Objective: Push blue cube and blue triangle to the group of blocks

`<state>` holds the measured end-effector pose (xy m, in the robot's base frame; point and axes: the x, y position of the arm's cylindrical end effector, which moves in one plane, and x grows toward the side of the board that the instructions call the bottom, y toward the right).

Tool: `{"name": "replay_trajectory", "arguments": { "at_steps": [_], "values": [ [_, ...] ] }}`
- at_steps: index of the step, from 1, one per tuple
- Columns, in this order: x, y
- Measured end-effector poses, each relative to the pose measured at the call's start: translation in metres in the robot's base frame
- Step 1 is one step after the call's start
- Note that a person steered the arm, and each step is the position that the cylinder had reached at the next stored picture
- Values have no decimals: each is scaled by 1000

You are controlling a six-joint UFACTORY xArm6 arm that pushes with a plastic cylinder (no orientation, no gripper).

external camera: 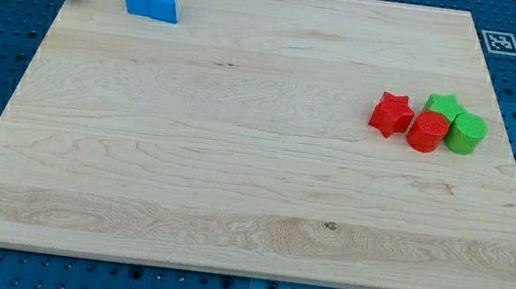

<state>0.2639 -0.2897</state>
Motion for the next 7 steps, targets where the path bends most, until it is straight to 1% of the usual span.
{"name": "replay_trajectory", "arguments": {
  "at_steps": [1, 3, 4, 7],
  "values": [
    [0, 17],
    [-4, 26],
    [-18, 37],
    [-17, 83]
  ]
}}
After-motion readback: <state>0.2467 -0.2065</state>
